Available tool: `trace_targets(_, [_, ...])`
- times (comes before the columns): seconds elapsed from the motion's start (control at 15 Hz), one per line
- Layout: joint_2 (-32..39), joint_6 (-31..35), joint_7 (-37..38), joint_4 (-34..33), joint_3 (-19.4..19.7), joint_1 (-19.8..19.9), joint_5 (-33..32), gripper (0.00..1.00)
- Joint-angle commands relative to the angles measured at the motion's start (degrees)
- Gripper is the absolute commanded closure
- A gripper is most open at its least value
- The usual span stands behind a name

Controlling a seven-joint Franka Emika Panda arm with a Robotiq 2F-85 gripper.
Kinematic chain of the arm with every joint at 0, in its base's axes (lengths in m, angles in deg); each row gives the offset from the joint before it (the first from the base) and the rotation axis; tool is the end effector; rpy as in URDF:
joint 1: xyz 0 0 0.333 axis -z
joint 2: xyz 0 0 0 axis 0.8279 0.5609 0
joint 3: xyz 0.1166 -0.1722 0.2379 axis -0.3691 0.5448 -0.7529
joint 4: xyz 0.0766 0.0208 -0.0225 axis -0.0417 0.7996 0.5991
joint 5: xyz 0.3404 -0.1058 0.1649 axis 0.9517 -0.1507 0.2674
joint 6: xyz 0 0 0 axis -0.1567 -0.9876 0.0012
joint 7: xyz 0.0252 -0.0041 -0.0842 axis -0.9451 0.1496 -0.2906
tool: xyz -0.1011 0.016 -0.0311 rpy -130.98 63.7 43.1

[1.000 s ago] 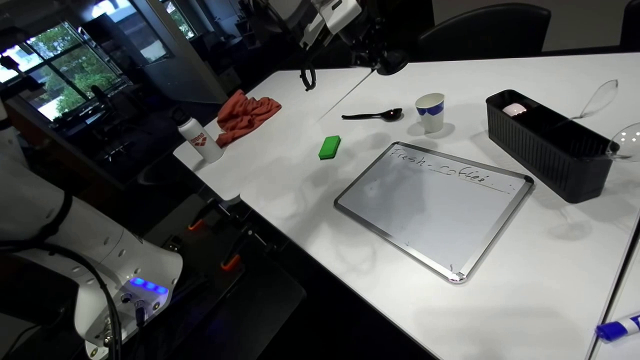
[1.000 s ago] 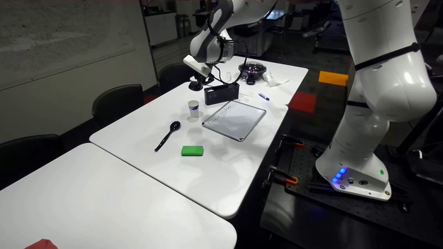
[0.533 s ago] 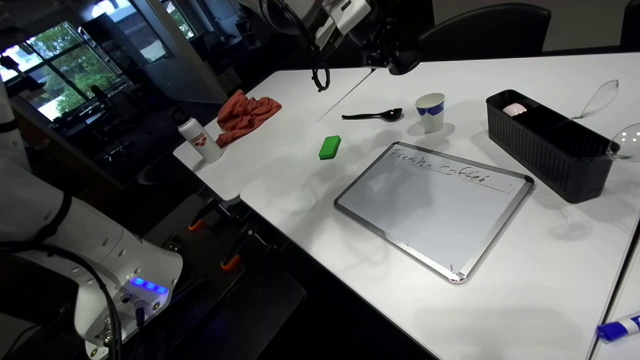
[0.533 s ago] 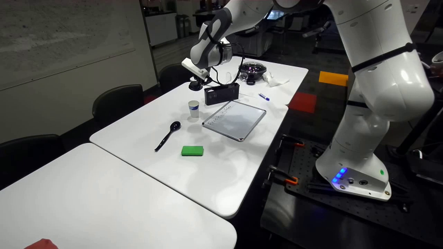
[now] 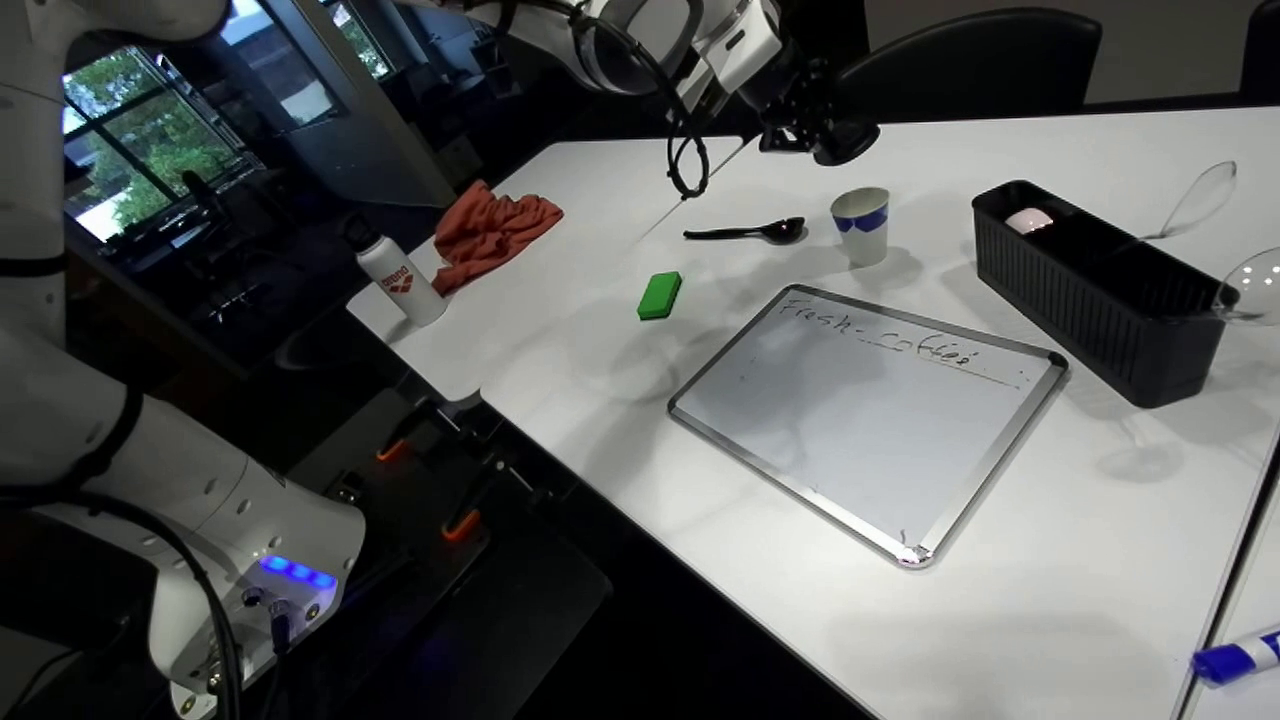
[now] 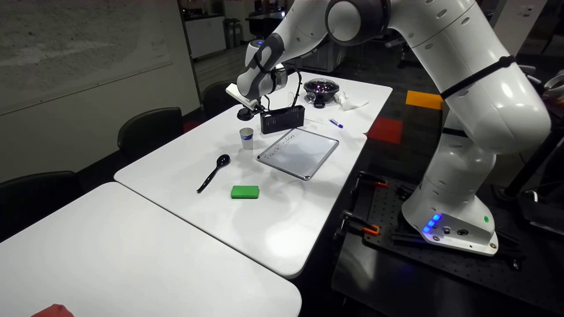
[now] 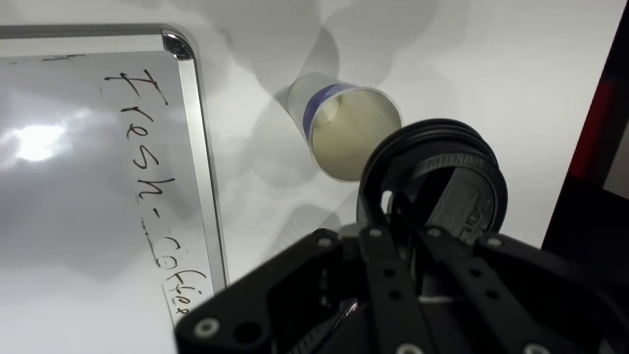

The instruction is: Put the lid on the cup

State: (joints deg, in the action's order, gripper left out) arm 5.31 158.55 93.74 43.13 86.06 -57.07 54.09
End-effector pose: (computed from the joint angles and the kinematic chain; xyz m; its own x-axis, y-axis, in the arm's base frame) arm 0.6878 -0.2092 0.2074 -0.1576 -0.9702 0.1839 -0.9291 0.0827 -0.3604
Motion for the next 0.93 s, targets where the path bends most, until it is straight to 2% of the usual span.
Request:
trace_targets(0.0, [3.87, -3.23, 2.74, -6.19, -1.12, 1.92, -1.16, 0.98])
trace_targets(0.47, [8.07, -9.88, 2.31, -12.87, -3.29, 4.84, -1.12, 0.98])
trace_targets(0.87, [11.13, -12.70, 2.87, -17.21, -3.81, 5.80, -1.46, 0.98])
